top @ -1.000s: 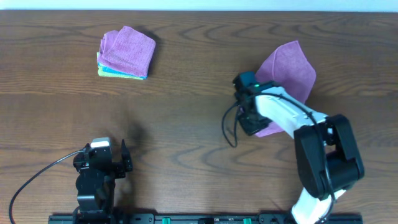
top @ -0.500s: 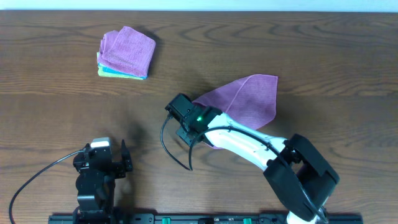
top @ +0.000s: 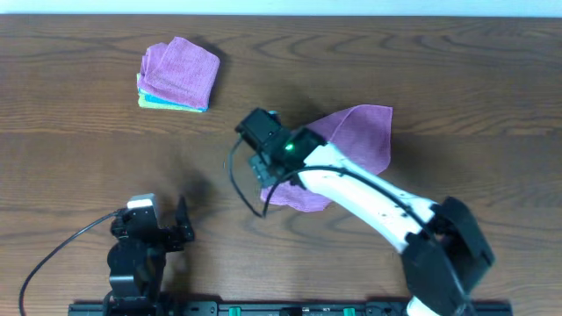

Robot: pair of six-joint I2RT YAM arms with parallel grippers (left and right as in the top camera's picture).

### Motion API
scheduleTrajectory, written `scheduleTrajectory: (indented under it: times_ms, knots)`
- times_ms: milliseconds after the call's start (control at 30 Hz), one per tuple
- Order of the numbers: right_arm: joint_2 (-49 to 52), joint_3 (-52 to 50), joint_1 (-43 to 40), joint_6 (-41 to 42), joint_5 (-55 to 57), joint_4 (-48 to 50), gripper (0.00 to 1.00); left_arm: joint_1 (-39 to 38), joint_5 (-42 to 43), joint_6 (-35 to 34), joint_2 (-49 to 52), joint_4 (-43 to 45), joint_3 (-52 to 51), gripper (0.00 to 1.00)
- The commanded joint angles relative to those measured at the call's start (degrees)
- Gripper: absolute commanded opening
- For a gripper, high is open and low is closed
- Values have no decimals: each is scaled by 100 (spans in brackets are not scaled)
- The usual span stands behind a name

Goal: Fold the cloth

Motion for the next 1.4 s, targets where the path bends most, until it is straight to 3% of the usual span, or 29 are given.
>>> scheduleTrajectory:
  times_ms: [0, 200, 333, 467, 633, 867, 1367]
  knots:
    - [-343, 66, -374, 1808, 37, -481, 59, 2, 804, -297, 201, -385, 131, 95]
    - [-754, -361, -811, 1598, -894, -212, 63, 2, 828, -256, 874, -584, 267, 95]
    - [-1016, -1182, -1202, 1674, -1462, 61, 64, 2, 848, -256, 1141, -365, 267, 95]
    - [-1349, -2190, -1633, 2000, -2076, 986, 65, 2, 898, -258, 1161, -140, 267, 95]
    - [-1370, -2929, -1945, 1495, -2341, 2457, 71, 2, 1362, -317, 1163, -37, 267, 95]
    - [-625, -2986, -2011, 1582, -2146, 3698, 69, 2, 1386, -387, 1163, -48, 267, 95]
    - [-90, -2986, -2011, 1773, -2076, 4221, 64, 2, 1386, -385, 1163, -46, 267, 95]
